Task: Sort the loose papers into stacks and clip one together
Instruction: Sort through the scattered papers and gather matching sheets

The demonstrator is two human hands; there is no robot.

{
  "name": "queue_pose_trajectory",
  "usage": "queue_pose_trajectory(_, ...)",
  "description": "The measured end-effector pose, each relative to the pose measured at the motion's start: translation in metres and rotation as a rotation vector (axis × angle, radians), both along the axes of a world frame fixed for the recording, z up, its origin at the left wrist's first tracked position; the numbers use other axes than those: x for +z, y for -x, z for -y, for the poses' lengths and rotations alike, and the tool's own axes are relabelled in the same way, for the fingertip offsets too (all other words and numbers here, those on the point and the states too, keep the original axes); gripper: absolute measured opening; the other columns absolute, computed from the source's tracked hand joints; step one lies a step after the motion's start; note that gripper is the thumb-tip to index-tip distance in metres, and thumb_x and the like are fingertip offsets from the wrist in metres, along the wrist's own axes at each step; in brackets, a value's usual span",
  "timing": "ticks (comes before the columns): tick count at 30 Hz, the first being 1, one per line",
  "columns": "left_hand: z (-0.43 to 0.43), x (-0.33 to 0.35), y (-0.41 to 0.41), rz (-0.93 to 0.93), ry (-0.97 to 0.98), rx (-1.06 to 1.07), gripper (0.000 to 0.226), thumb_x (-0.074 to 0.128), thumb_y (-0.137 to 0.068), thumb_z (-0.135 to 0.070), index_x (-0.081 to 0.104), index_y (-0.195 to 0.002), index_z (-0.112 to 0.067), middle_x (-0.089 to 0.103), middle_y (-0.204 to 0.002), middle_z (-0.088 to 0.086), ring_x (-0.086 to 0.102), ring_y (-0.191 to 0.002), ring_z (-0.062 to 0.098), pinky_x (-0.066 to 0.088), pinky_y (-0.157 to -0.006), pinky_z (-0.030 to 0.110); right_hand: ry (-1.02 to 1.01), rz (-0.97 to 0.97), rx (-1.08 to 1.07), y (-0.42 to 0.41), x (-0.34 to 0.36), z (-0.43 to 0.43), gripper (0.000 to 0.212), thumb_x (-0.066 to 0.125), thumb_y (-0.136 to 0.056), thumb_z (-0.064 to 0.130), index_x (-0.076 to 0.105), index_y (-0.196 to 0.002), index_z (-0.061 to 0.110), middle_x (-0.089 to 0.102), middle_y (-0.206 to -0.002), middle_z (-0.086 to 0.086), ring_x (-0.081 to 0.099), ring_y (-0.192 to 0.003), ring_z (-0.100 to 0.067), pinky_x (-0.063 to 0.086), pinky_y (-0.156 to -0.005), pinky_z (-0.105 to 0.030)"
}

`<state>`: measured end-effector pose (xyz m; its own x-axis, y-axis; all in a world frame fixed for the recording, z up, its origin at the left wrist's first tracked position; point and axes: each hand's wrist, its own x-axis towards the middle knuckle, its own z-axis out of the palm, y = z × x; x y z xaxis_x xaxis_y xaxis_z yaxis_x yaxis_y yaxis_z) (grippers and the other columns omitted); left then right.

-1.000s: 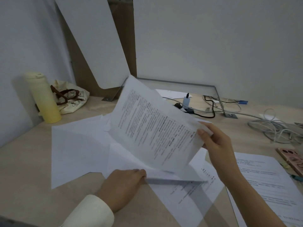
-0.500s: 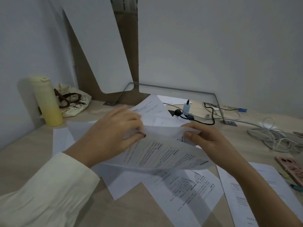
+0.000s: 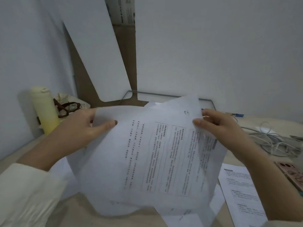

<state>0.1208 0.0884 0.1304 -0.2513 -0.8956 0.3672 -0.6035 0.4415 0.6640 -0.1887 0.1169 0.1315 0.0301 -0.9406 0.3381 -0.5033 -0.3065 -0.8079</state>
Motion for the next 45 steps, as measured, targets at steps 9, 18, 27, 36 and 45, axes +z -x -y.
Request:
queue_pose_trajectory(9,-0.005,-0.044,-0.007,-0.475,-0.025,0.28,0.036,0.064,-0.076,-0.049,0.044,-0.064,-0.022,0.041,-0.045,-0.004,0.035,-0.053,0.008,0.033,-0.047,0.031,-0.331,0.364,-0.086,0.015,-0.06,0.006,0.028,0.06,-0.083,0.024,0.063,-0.11,0.017,0.074,-0.101,-0.003,0.071,-0.09,-0.024,0.056,-0.08,-0.041)
queue_pose_trajectory(18,-0.01,-0.1,-0.006,-0.588,-0.22,0.301,0.015,0.062,-0.083,-0.028,0.064,-0.074,-0.016,0.068,-0.063,-0.007,0.059,-0.052,-0.005,0.047,-0.056,0.015,-0.172,0.295,-0.485,0.006,-0.084,0.012,0.016,0.049,-0.093,0.015,0.065,-0.096,0.012,0.068,-0.085,-0.014,0.06,-0.074,-0.029,0.044,-0.062,-0.031)
queue_pose_trajectory(27,-0.01,-0.165,-0.026,-0.447,-0.589,0.394,0.018,0.054,-0.09,-0.03,0.058,-0.093,-0.012,0.069,-0.093,0.007,0.065,-0.086,0.024,0.049,-0.075,0.038,-0.194,0.651,-0.601,0.022,-0.1,0.002,0.029,0.039,-0.094,0.004,0.056,-0.117,0.008,0.061,-0.104,-0.008,0.06,-0.09,-0.025,0.054,-0.072,-0.035)
queue_pose_trajectory(36,-0.01,-0.177,-0.031,-0.441,-0.753,0.312,0.016,0.051,-0.091,-0.011,0.058,-0.105,-0.015,0.068,-0.101,0.011,0.067,-0.089,0.024,0.052,-0.081,0.04,-0.416,0.618,-0.365,0.016,-0.107,0.013,0.02,0.043,-0.094,0.007,0.061,-0.1,0.014,0.068,-0.089,-0.001,0.062,-0.082,-0.018,0.057,-0.053,-0.018)
queue_pose_trajectory(45,-0.003,-0.185,-0.036,-0.61,-0.798,0.366,0.026,0.036,-0.097,-0.022,0.062,-0.096,-0.016,0.072,-0.09,0.008,0.067,-0.081,0.023,0.048,-0.062,0.032,-0.615,-0.283,-0.156,0.004,-0.094,0.073,0.023,0.041,-0.094,0.007,0.061,-0.088,0.017,0.061,-0.085,-0.003,0.058,-0.072,-0.016,0.043,-0.06,-0.024)
